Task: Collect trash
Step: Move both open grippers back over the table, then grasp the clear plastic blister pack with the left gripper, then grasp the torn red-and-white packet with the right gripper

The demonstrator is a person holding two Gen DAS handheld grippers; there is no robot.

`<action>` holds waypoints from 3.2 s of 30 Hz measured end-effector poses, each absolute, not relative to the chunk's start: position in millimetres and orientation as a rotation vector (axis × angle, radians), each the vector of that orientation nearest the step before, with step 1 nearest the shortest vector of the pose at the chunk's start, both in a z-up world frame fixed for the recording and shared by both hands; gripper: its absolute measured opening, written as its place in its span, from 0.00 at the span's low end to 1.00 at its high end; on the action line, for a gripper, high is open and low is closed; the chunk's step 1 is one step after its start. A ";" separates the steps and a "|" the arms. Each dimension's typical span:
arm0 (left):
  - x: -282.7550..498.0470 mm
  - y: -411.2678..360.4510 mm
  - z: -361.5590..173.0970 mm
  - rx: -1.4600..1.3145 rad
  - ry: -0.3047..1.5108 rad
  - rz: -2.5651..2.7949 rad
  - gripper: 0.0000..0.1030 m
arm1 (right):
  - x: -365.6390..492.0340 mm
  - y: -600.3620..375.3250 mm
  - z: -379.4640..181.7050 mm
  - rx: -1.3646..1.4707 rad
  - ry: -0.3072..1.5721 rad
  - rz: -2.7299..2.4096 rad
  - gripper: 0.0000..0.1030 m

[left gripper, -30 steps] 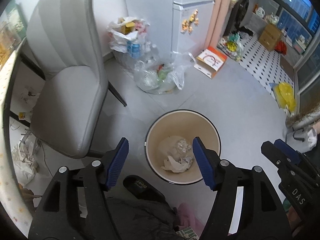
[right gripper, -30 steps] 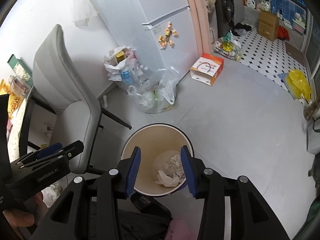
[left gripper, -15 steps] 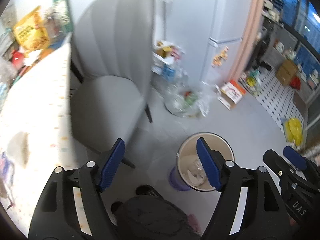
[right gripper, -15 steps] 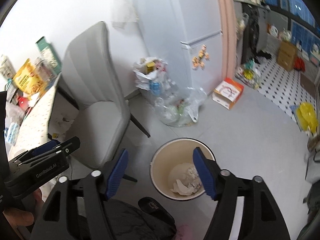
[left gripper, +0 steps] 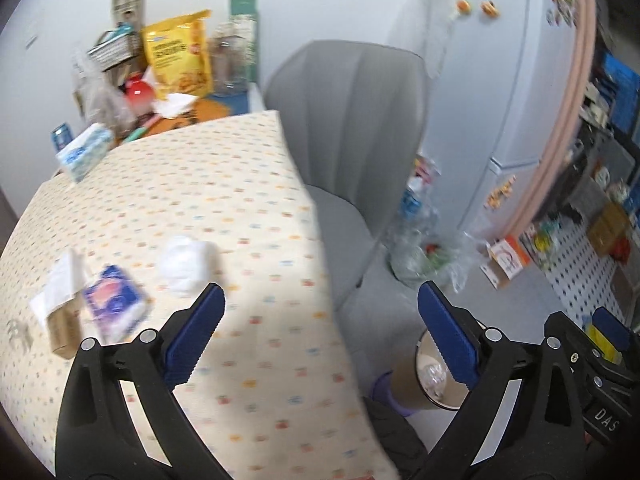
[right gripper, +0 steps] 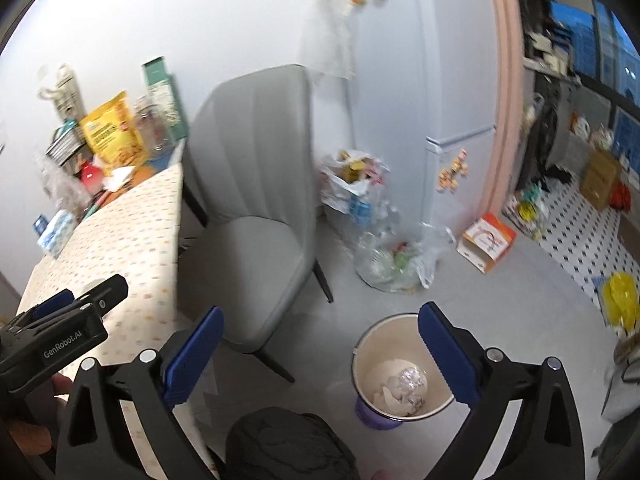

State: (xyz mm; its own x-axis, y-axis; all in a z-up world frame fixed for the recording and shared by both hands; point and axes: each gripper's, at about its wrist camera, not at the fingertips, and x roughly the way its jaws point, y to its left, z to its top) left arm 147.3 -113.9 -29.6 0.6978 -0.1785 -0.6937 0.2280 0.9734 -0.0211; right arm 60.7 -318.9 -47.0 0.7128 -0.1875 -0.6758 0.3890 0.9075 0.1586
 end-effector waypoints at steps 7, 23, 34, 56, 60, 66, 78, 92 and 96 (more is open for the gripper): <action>134.3 -47.2 -16.2 0.004 0.719 -0.158 0.94 | 68.3 -256.2 -25.6 0.232 0.687 -0.249 0.92; 103.9 70.3 -11.9 -0.100 0.678 0.014 0.94 | 73.5 -136.9 -2.7 0.110 0.656 -0.072 0.92; 91.1 119.4 -16.0 -0.115 0.667 0.121 0.94 | 72.9 -80.1 2.6 0.018 0.648 -0.006 0.92; 89.6 216.4 -55.2 -0.213 0.742 0.249 0.94 | 92.2 -35.0 -28.3 -0.009 0.723 0.074 0.92; 90.8 235.7 -66.3 -0.252 0.772 0.287 0.93 | 96.0 -25.0 -33.0 -0.020 0.736 0.094 0.92; 96.6 246.5 -76.7 -0.264 0.789 0.306 0.89 | 102.7 -7.7 -43.8 -0.039 0.766 0.123 0.92; 129.2 255.0 -79.6 -0.278 0.772 0.340 0.76 | 119.5 16.1 -61.2 -0.077 0.815 0.115 0.90; 110.0 255.7 -86.8 -0.278 0.795 0.293 0.24 | 133.7 55.9 -81.8 -0.142 0.870 0.133 0.84; 98.6 258.9 -82.6 -0.252 0.782 0.310 0.24 | 141.5 59.4 -89.8 -0.137 0.903 0.129 0.74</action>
State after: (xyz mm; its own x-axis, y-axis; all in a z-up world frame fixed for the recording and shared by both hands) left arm 98.6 258.9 -82.6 0.6684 0.1790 -0.7219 -0.3639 0.9252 -0.1076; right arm 141.5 59.4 -89.8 0.6129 0.0537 -0.7883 -0.1690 0.9835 -0.0644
